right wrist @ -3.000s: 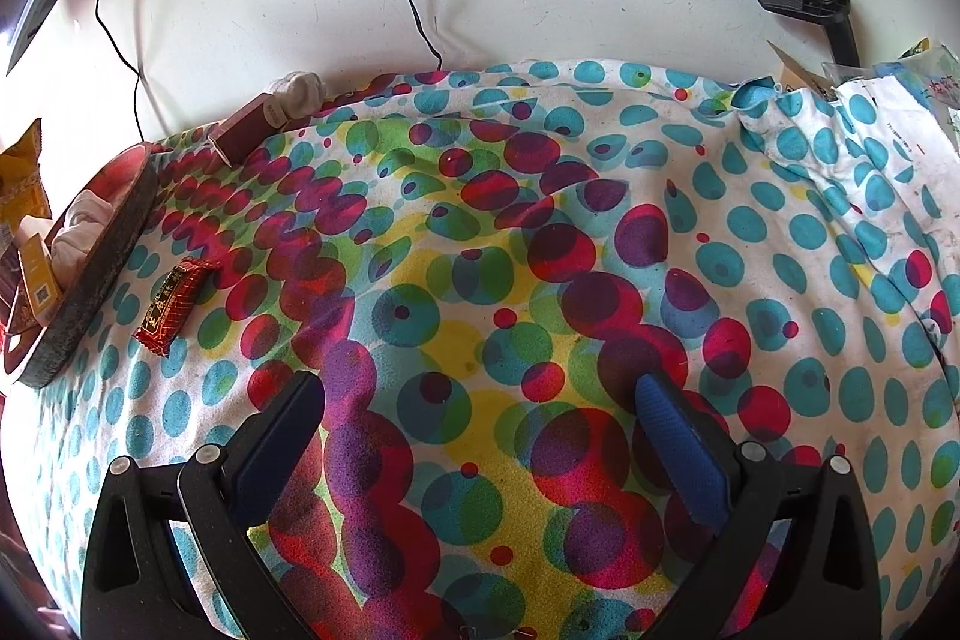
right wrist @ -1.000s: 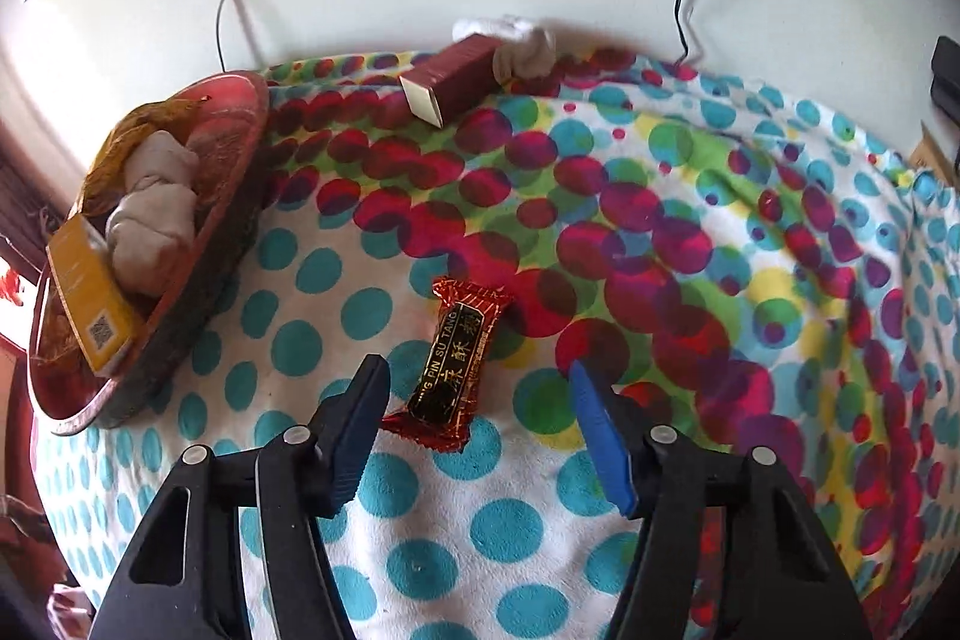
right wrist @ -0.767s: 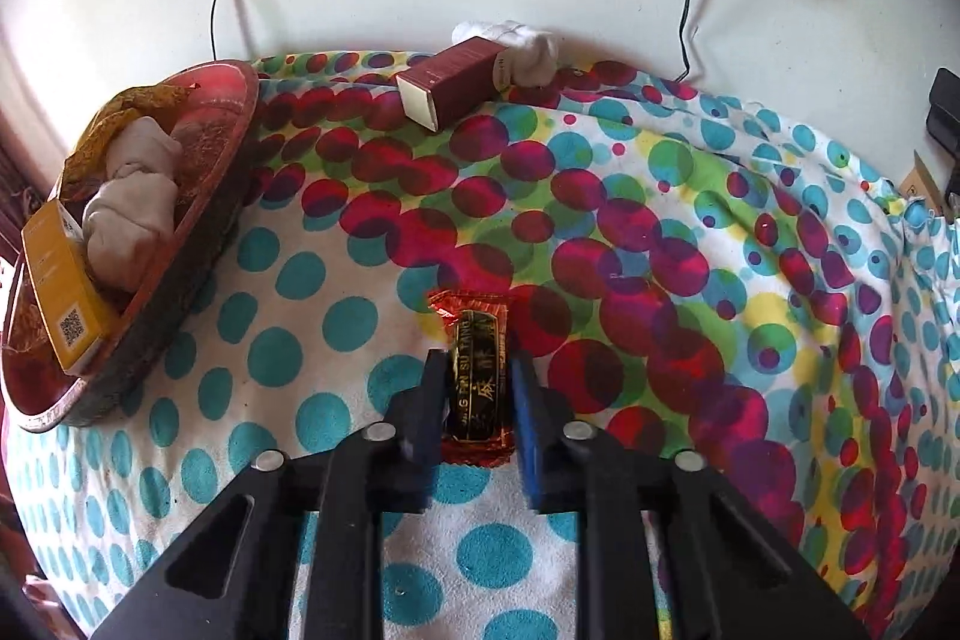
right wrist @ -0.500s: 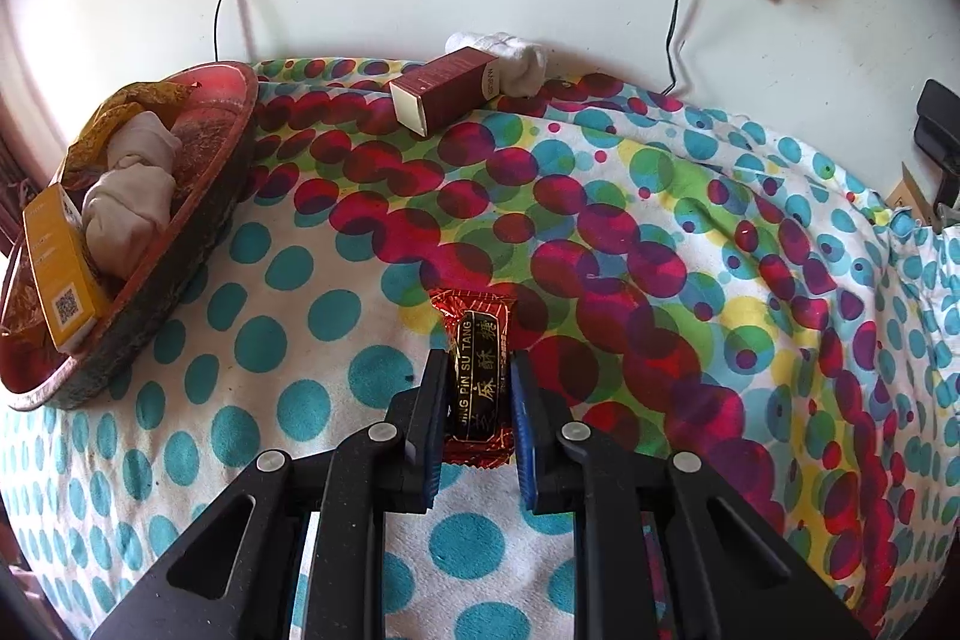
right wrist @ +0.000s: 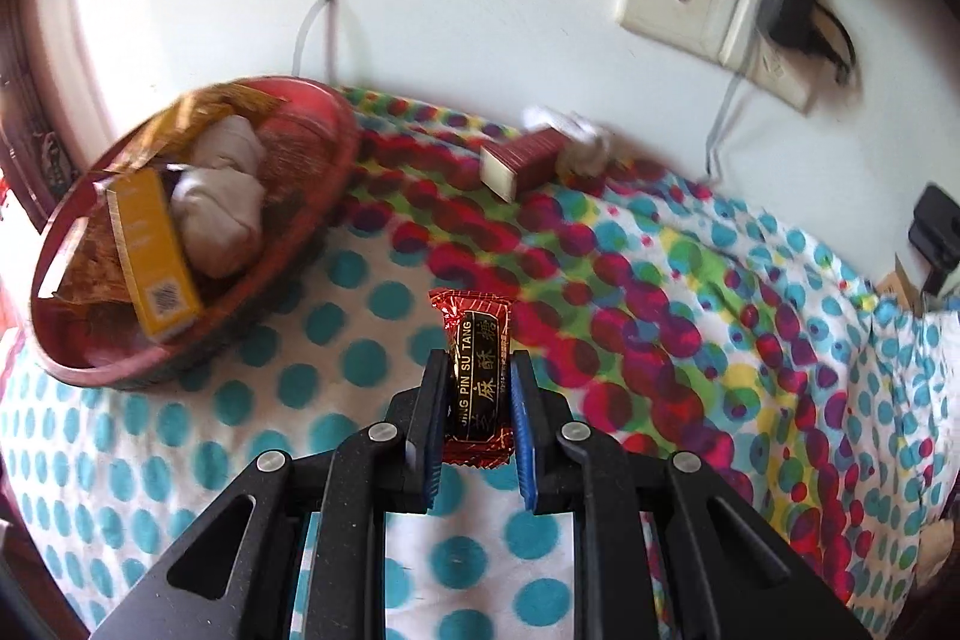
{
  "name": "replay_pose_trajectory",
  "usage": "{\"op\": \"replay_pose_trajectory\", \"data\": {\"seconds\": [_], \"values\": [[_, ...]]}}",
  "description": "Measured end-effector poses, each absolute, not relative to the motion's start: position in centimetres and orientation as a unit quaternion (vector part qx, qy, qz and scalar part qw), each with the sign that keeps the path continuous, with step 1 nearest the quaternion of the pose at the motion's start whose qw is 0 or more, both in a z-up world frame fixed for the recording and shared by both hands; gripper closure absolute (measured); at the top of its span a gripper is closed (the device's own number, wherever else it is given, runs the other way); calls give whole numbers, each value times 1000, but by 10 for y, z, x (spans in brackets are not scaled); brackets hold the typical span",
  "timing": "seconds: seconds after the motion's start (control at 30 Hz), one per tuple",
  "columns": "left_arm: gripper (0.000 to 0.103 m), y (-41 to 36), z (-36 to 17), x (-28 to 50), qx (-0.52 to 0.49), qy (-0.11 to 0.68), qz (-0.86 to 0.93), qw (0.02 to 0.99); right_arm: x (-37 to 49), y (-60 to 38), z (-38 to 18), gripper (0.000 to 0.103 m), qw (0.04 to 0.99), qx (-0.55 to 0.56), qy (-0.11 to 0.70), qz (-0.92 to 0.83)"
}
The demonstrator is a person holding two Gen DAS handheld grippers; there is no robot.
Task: Organize objects
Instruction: 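Carry the snack bar into the red tray and open the right gripper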
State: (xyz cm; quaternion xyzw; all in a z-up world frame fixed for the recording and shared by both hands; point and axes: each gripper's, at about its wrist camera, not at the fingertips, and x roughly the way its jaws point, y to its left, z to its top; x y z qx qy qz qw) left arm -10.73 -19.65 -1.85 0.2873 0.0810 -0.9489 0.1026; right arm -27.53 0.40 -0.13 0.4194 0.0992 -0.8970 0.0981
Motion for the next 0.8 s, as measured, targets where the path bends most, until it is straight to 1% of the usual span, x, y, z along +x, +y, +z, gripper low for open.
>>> {"op": "replay_pose_trajectory", "data": {"seconds": [0.2, 0.3, 0.37, 0.43, 0.67, 0.7, 0.73, 0.77, 0.8], "values": [[18, -225, -23, -91, 297, 103, -939, 139, -271, -51, 32, 85, 140, 385, 125, -904], [18, -233, -25, -88, 299, 101, -937, 149, -278, -74, 37, 85, 149, 379, 139, -903], [18, -234, -26, -87, 300, 107, -937, 144, -289, -87, 32, 85, 153, 386, 150, -897], [18, -232, -28, -87, 298, 97, -939, 143, -300, -96, 25, 85, 162, 392, 149, -893], [18, -233, -48, -99, 318, 92, -933, 139, -341, -117, -2, 85, 169, 419, 162, -877], [18, -233, -50, -100, 319, 88, -933, 141, -345, -118, -5, 84, 170, 421, 165, -875], [18, -233, -52, -101, 319, 86, -933, 141, -348, -120, -7, 81, 178, 424, 164, -873], [18, -233, -53, -101, 320, 87, -933, 139, -350, -120, -7, 81, 183, 425, 163, -872], [18, -233, -55, -102, 321, 86, -933, 138, -351, -119, -5, 79, 185, 420, 161, -874]]}}
